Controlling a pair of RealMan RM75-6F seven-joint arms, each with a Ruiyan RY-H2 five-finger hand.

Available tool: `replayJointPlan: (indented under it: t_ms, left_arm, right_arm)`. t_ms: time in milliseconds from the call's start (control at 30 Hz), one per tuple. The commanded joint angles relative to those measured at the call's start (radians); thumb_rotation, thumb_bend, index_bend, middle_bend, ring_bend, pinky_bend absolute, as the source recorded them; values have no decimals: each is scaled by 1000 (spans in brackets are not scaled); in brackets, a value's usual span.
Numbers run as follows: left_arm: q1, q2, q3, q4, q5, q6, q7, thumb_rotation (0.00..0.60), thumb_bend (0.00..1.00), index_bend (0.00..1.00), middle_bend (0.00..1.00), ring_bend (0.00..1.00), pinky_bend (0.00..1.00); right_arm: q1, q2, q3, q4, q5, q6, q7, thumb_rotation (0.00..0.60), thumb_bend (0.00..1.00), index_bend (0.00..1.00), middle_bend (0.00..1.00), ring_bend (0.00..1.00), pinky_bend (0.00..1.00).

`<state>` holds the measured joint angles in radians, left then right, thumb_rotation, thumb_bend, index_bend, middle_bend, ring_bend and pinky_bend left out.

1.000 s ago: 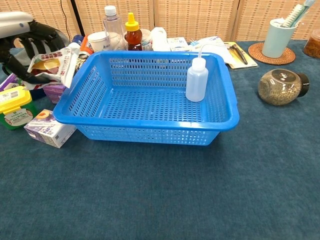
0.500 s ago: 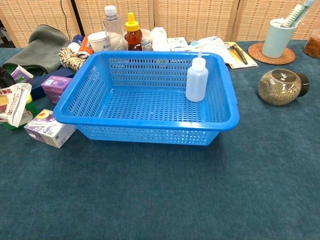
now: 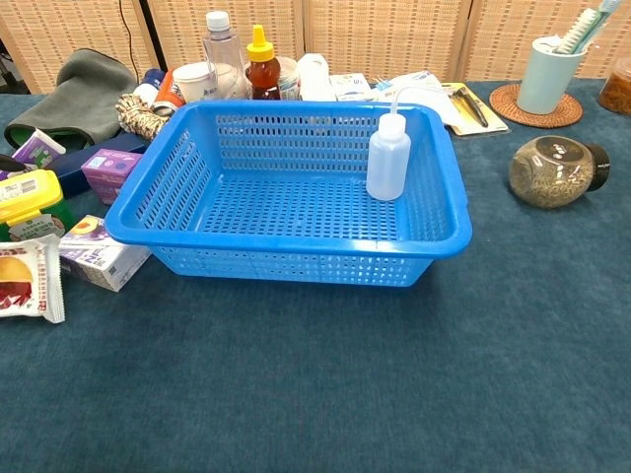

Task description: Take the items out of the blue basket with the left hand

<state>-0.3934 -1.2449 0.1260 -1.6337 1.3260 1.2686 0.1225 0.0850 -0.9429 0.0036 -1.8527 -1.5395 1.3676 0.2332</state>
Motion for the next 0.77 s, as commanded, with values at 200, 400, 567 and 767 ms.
replayJointPlan:
  t_ms: [200, 400, 567, 767]
  left_arm:
    - [90, 56, -39, -10, 77, 160, -89, 600, 60, 0, 0, 0, 0]
    - [170, 99, -71, -36, 71, 290, -49, 600, 60, 0, 0, 0, 0]
    - [211, 131, -85, -61, 88, 347, -33, 600, 60, 0, 0, 0, 0]
    - [228, 157, -85, -92, 103, 343, 2, 600, 60, 0, 0, 0, 0]
  right_arm:
    - [-17, -31, 29, 33, 11, 75, -113, 600, 0, 0, 0, 0, 0]
    - [-34, -92, 66, 89, 6, 167, -199, 600, 0, 0, 0, 0, 0]
    - [-29, -114, 82, 128, 12, 180, -204, 600, 0, 0, 0, 0, 0]
    - [-33, -131, 95, 156, 10, 208, -211, 600, 0, 0, 0, 0, 0]
